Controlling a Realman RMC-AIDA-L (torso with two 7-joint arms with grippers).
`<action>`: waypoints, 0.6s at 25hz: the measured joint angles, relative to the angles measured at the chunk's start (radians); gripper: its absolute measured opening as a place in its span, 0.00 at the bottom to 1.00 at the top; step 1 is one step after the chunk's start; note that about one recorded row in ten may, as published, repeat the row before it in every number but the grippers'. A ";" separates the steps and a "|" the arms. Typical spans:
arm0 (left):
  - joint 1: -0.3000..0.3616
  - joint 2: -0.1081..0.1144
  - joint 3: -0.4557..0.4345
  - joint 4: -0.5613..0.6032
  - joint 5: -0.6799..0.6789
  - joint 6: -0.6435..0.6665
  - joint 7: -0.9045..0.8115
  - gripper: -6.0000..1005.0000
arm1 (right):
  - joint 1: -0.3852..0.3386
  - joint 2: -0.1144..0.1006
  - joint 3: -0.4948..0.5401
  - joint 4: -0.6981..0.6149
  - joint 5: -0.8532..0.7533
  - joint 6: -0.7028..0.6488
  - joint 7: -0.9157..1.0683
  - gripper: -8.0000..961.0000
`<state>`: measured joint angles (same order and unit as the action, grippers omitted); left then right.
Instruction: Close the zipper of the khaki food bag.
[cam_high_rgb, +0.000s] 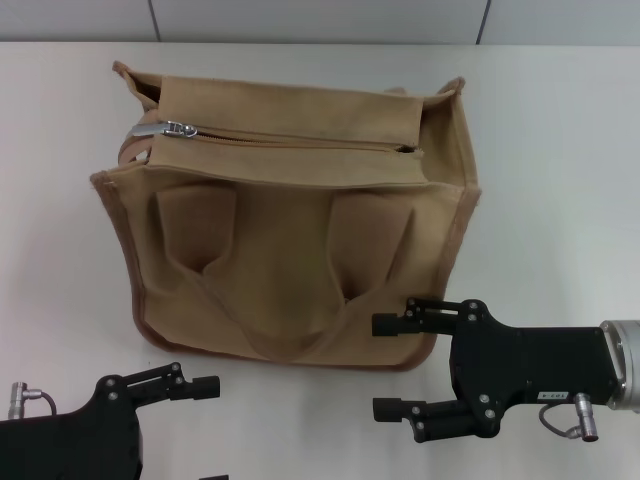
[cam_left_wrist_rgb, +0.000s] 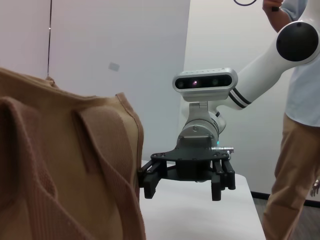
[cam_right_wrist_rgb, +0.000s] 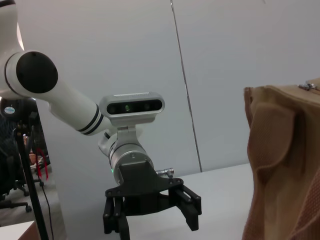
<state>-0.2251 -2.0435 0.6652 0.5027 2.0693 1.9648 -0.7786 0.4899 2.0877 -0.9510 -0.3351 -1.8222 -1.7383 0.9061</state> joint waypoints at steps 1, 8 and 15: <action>0.000 0.000 0.000 0.000 0.000 0.000 0.000 0.82 | 0.000 0.000 0.000 0.000 0.000 0.000 0.000 0.83; 0.000 -0.003 0.000 -0.002 0.000 0.000 -0.007 0.82 | 0.008 0.002 0.004 0.018 0.003 0.009 0.002 0.83; 0.000 -0.010 -0.008 -0.003 -0.007 0.000 0.002 0.81 | 0.009 0.002 0.010 0.024 0.003 0.016 -0.001 0.83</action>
<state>-0.2253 -2.0531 0.6572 0.4992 2.0627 1.9648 -0.7768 0.4987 2.0893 -0.9407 -0.3107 -1.8192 -1.7226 0.9050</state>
